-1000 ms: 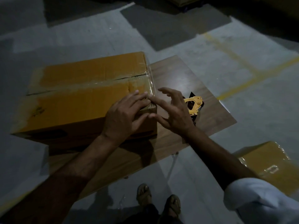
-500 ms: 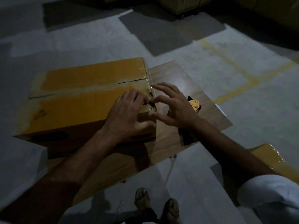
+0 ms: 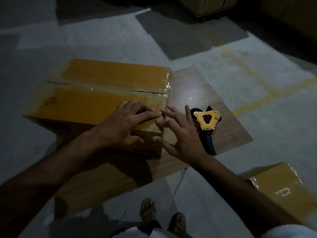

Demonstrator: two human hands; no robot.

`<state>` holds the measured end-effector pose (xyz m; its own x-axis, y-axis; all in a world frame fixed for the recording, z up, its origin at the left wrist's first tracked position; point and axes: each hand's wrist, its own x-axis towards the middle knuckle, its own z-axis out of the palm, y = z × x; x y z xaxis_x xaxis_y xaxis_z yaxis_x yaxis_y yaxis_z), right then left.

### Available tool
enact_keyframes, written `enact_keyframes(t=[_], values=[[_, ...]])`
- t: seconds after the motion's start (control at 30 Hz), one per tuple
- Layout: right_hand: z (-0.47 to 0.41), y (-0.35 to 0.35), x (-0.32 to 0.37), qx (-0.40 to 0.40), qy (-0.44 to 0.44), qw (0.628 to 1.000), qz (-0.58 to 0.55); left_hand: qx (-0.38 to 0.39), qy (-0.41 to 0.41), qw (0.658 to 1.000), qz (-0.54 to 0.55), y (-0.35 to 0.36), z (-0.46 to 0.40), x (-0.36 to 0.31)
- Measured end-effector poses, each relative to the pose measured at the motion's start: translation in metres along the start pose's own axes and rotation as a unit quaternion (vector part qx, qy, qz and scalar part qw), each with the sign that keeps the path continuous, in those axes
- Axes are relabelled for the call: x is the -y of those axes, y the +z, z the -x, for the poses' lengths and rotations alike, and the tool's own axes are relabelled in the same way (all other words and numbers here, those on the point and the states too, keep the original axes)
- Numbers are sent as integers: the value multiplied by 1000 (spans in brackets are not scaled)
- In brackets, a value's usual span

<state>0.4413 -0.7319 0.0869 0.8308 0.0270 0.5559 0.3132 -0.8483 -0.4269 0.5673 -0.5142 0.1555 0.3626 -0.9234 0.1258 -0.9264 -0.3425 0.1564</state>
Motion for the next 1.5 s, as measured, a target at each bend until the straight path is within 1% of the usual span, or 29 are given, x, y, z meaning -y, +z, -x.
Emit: enact_keyframes(t=[0.1, 0.23, 0.3, 0.37, 0.47, 0.53, 0.63, 0.73, 0.8, 0.9, 1.0, 1.07, 1.1, 1.17, 1.23, 1.27, 1.33, 1.4, 1.5], values=[[10, 15, 20, -29, -8, 1000, 9, 0, 8, 1000, 30, -7, 23, 6], [11, 26, 29, -56, 4, 998, 42, -37, -14, 998, 41, 3, 28, -4], [9, 25, 30, -47, 1, 997, 61, -48, -23, 998, 35, 4, 25, -7], [7, 19, 31, -15, -12, 997, 69, -57, -32, 998, 11, 5, 25, -11], [3, 2, 23, 28, -24, 998, 49, -61, -40, 997, 7, 9, 24, -15], [0, -4, 18, 31, -28, 998, 42, -84, -38, 996, 7, 11, 21, -16], [3, 5, 19, 9, -19, 999, 48, -113, -38, 993, -12, 18, 20, -18], [7, 14, 26, 19, -8, 997, 74, -86, -25, 995, -45, 21, 22, -16], [9, 11, 28, 28, -14, 996, 82, -70, 1, 996, -52, 15, 26, -6], [11, 10, 41, 28, -17, 997, 67, -38, 53, 996, -67, 0, 37, 10], [9, 23, 68, 35, -34, 998, 44, -27, 56, 995, -73, -15, 56, 22], [4, 34, 87, 58, -58, 996, 18, -53, 26, 996, -69, -21, 77, 28], [0, 39, 95, 74, -74, 994, 12, -66, -7, 997, -47, -22, 89, 28], [-9, 47, 107, 97, -112, 989, 14, -72, -99, 992, 30, -15, 112, 15], [-18, 47, 107, 108, -143, 984, 14, -72, -164, 982, 62, 3, 125, -9], [-20, 45, 103, 113, -154, 982, 11, -84, -192, 976, 62, 13, 125, -23], [-19, 39, 92, 137, -170, 976, 26, -139, -251, 956, 66, 28, 119, -42], [-14, 33, 81, 165, -181, 968, 56, -185, -296, 936, 38, 36, 110, -52], [-14, 17, 58, 162, -159, 971, 72, -221, -310, 924, -39, 40, 107, -56]])
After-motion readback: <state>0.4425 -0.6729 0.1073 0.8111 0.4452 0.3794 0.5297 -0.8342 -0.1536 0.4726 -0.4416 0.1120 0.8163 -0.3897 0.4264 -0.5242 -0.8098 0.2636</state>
